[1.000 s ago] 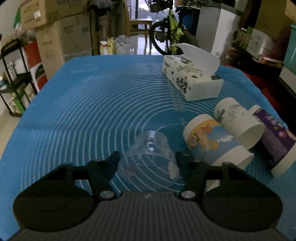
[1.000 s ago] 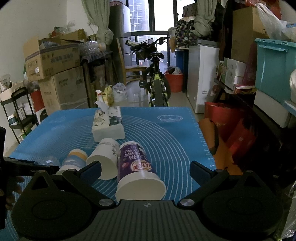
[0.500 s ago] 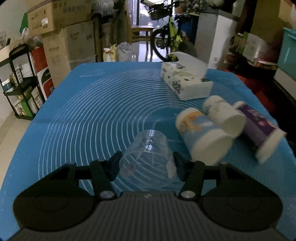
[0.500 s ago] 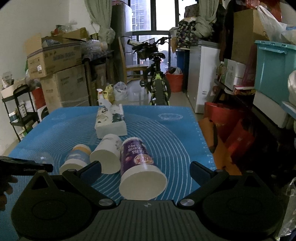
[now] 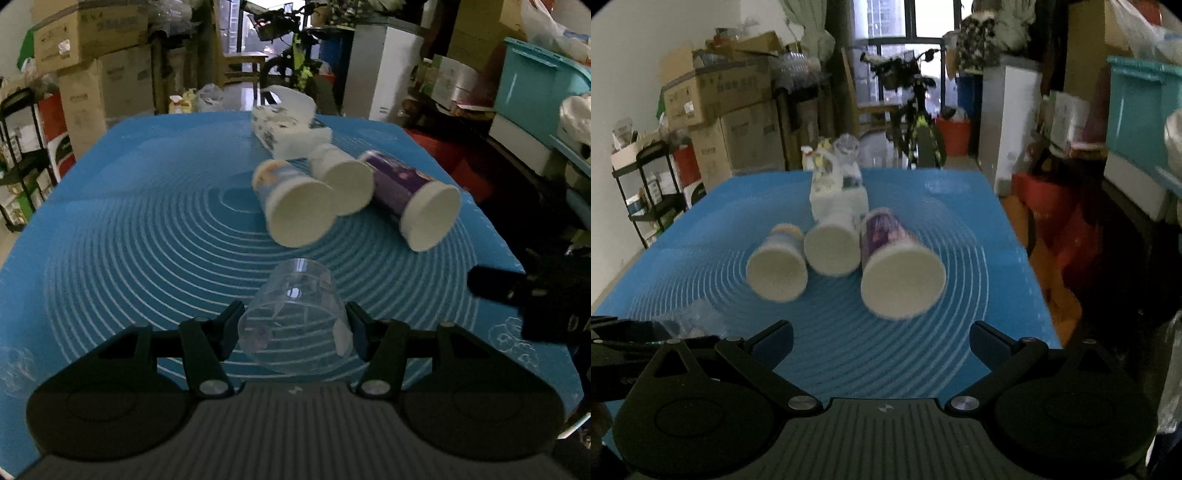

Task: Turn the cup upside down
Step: 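Lift the clear cup off the mat with the left tool, then close the right tool on the clear cup while the left tool releases it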

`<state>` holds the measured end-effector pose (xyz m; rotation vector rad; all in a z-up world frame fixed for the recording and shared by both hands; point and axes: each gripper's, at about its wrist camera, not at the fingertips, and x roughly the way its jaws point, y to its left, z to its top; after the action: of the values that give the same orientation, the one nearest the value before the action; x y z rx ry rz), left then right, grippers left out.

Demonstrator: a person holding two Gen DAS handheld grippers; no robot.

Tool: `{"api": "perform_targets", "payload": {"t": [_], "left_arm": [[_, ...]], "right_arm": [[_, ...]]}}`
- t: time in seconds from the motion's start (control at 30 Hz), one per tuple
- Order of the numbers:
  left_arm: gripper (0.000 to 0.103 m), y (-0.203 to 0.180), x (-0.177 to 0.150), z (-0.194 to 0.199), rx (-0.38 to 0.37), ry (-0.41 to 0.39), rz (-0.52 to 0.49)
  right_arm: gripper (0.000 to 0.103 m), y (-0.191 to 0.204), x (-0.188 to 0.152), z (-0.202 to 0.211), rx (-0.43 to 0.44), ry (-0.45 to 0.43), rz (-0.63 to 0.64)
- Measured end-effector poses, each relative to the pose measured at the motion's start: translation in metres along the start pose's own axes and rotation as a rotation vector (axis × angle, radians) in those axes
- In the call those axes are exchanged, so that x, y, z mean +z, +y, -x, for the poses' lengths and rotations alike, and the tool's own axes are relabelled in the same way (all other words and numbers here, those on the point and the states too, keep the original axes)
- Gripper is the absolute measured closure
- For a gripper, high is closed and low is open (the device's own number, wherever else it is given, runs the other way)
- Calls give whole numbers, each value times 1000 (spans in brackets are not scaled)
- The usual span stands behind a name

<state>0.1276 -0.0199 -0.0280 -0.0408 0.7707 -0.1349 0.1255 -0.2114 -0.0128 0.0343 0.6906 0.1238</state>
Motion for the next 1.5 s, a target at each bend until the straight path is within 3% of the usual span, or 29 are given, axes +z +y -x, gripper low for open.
{"api": "perform_targets", "payload": {"t": [0.5,0.67,0.9,1.13,1.5], "left_arm": [[38,-6,-15,-16,6,27,25],[25,-10,-16,-15,11,20,-6],[24,-10,-17,-13,8,21,-7],[23,-4,-14,6,-40,-8,31],[11,37,-8,44,2,-86,80]], "right_arm": [[2,-6,-13,-9,1,66,-34],[2,-2,-11,-9,3,70,-25],[3,1,-10,-9,4,69,-21],[3,2,-6,-5,1,67,-28],[2,19,15,-3,100,122,-64]]}}
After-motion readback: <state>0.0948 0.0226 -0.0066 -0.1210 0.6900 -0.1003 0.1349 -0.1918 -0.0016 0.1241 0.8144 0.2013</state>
